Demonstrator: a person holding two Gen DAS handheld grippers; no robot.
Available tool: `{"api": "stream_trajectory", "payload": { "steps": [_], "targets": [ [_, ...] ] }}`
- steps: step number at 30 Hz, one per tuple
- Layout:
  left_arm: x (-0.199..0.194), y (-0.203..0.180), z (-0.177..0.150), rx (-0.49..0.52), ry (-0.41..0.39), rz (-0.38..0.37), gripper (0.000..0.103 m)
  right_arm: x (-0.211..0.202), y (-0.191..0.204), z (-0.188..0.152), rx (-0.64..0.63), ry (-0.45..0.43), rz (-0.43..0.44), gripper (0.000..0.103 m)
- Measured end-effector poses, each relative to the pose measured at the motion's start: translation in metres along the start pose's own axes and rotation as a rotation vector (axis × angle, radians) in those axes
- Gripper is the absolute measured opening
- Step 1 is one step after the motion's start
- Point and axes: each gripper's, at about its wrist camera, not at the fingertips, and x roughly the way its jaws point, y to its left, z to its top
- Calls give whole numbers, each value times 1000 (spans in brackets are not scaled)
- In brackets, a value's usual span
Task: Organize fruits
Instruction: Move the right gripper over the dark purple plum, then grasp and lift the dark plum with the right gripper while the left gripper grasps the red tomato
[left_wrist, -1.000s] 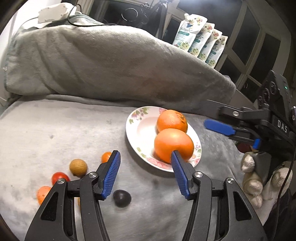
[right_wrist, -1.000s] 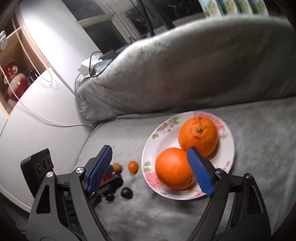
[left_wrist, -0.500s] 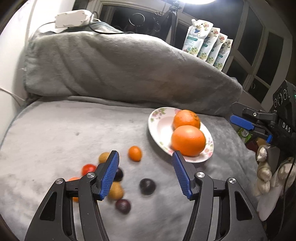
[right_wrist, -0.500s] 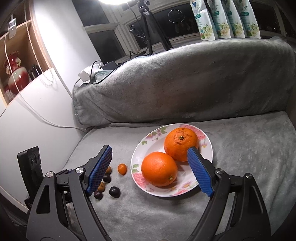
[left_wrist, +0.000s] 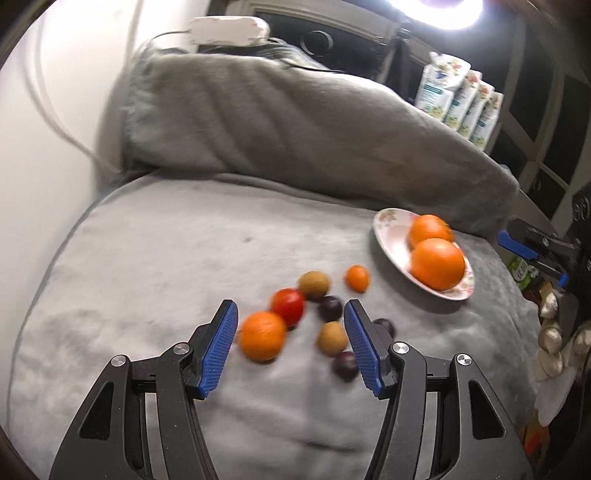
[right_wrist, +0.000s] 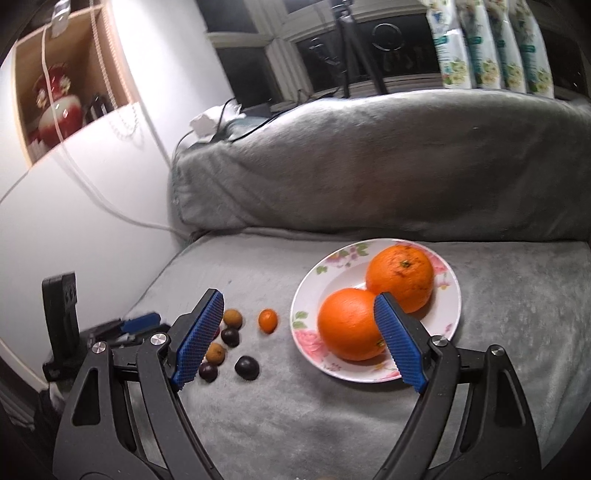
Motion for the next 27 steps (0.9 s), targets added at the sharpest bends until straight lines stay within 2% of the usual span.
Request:
{"api": "stream_trajectory", "payload": {
  "steps": [6,14,18,20,27],
  "targets": [
    [-3,19,-1,-36,0,14,59,13,14,-10,-36,67,23,86],
    [7,18,5,-22,32,-48,58,29,31,-26,-103,129,40,85],
    [21,11,9,15,89,-94,52,40,41,-34,-144,173,51,74],
    [30,7,11,49,124,-94,50,44,44,-37,-156,192,53,67],
    [48,3,18,121,196,-92,46,64,48,-49,-185,263,69,54]
  ]
}}
